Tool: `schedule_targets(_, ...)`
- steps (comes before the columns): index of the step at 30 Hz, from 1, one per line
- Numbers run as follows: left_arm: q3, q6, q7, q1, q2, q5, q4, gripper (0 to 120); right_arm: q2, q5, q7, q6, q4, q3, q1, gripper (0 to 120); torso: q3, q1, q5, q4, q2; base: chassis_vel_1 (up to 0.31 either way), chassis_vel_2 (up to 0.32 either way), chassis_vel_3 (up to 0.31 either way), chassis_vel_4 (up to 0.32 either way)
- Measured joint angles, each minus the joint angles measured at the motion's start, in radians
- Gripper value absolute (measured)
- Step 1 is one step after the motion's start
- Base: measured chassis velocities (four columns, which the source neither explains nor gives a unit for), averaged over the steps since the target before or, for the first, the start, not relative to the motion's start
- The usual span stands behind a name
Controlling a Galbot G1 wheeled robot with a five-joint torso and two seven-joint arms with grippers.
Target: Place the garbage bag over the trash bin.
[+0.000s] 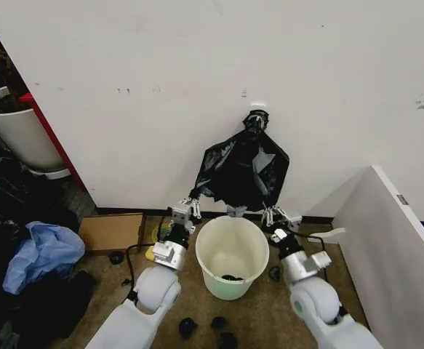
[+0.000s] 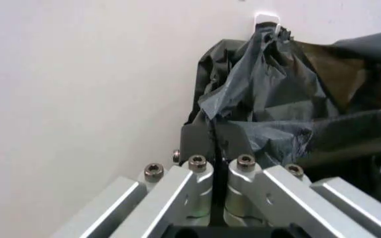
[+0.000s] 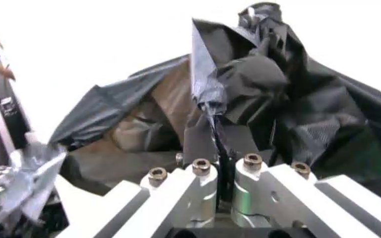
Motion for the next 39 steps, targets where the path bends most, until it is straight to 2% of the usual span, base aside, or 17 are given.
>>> schedule_targets(9,-0.017,-0.044,0.0,0.125,-0.002,0.012,-0.068,0,-0.073,-0.132,0.126,-0.044,0.171,0.01,-0.127,0,0.0,0.0,0.0001,0.0002,0.0,0.0,0.0,0.0,0.0)
schedule_targets(13,-0.025,-0.066,0.001,0.164,-0.008,0.009,-0.111,0,-0.082,-0.189,0.141,-0.011,0.211,0.031,-0.185,0,0.0,0.0,0.0001,0.0001,0.0,0.0,0.0,0.0,0.0)
schedule_targets(19,-0.037,-0.071,0.007,0.209,-0.013,-0.034,-0.229,0,-0.034,-0.17,0.044,0.103,0.293,0.066,-0.259,0,0.0,0.0,0.0002,0.0001,0.0,0.0,0.0,0.0,0.0)
schedule_targets(25,-0.047,-0.044,0.013,0.25,-0.001,-0.115,-0.359,0,0.024,-0.138,-0.028,0.148,0.409,0.102,-0.353,0,0.0,0.0,-0.0001,0.0001,0.0,0.0,0.0,0.0,0.0)
schedule_targets(29,-0.066,-0.016,0.035,0.274,0.036,-0.177,-0.433,0,0.081,-0.195,-0.052,0.165,0.435,0.086,-0.41,0,0.0,0.0,-0.0002,0.0001,0.0,0.0,0.0,0.0,0.0)
schedule_targets(32,-0.07,-0.016,0.042,0.273,0.044,-0.181,-0.42,0,0.104,-0.227,-0.053,0.174,0.385,0.077,-0.402,0,0.0,0.0,0.0,0.0001,0.0,0.0,0.0,0.0,0.0)
schedule_targets(35,-0.064,-0.04,0.065,0.25,0.037,-0.186,-0.342,0,0.136,-0.225,-0.075,0.197,0.258,0.064,-0.347,0,0.0,0.0,0.0003,0.0001,0.0,0.0,0.0,0.0,0.0)
schedule_targets(37,-0.061,-0.045,0.069,0.242,0.033,-0.187,-0.324,0,0.141,-0.222,-0.081,0.202,0.231,0.065,-0.334,0,0.0,0.0,0.0003,0.0002,0.0,0.0,0.0,0.0,0.0)
schedule_targets(39,-0.048,-0.07,0.086,0.212,0.011,-0.187,-0.242,0,0.158,-0.194,-0.109,0.218,0.141,0.069,-0.285,0,0.0,0.0,0.0001,0.0003,0.0,0.0,0.0,0.0,0.0)
